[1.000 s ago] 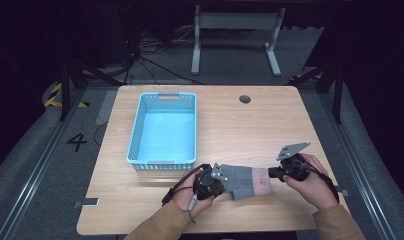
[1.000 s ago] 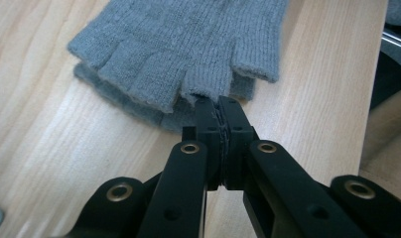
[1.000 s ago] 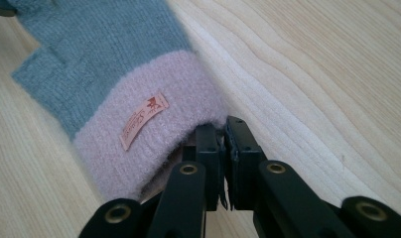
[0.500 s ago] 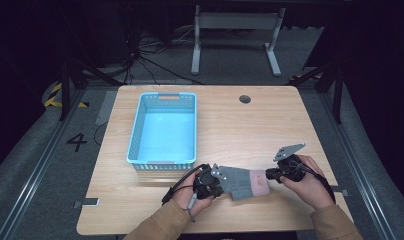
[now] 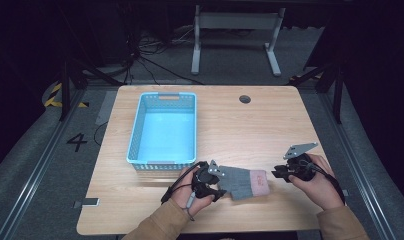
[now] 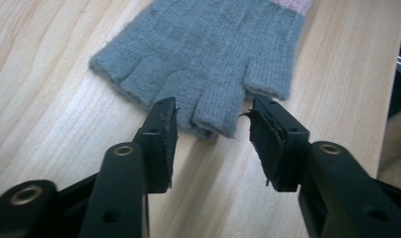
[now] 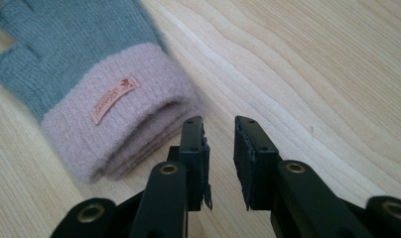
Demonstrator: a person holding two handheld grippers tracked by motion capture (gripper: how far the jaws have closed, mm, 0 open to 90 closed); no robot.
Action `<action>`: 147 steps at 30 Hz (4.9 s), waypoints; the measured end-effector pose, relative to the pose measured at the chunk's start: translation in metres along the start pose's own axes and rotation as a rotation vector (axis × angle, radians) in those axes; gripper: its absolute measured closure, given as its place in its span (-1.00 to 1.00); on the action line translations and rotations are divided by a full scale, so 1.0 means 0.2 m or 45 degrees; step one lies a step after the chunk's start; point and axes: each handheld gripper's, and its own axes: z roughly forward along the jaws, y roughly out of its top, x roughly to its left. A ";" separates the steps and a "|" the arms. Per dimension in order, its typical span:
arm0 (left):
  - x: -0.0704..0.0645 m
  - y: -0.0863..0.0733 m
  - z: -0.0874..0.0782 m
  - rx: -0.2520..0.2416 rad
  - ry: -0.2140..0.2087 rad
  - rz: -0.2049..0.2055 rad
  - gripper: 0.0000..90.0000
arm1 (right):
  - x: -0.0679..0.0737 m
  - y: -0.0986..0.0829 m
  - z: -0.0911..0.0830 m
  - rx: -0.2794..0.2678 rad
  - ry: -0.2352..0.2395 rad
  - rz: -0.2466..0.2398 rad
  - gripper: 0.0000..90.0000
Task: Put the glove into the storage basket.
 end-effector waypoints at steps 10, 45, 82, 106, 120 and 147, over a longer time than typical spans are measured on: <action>0.00 0.03 -0.01 -0.020 -0.012 -0.012 0.10 | -0.03 -0.04 -0.03 -0.058 -0.011 0.077 0.48; 0.02 0.19 0.19 -0.020 -0.036 -0.038 -0.27 | -0.11 -0.08 -0.05 -0.147 -0.033 0.140 0.08; -0.12 0.21 0.29 0.045 0.110 0.094 0.11 | -0.11 -0.10 -0.03 -0.158 -0.011 0.163 0.03; -0.11 0.23 0.15 0.011 0.085 0.127 0.57 | -0.13 -0.09 -0.04 -0.186 -0.010 0.180 0.04; -0.05 0.23 -0.05 -0.066 0.074 0.094 0.56 | -0.14 -0.05 0.00 -0.185 0.003 0.165 0.04; 0.15 0.18 -0.48 -0.175 0.189 0.057 0.56 | -0.16 -0.13 0.00 -0.178 -0.039 0.221 0.04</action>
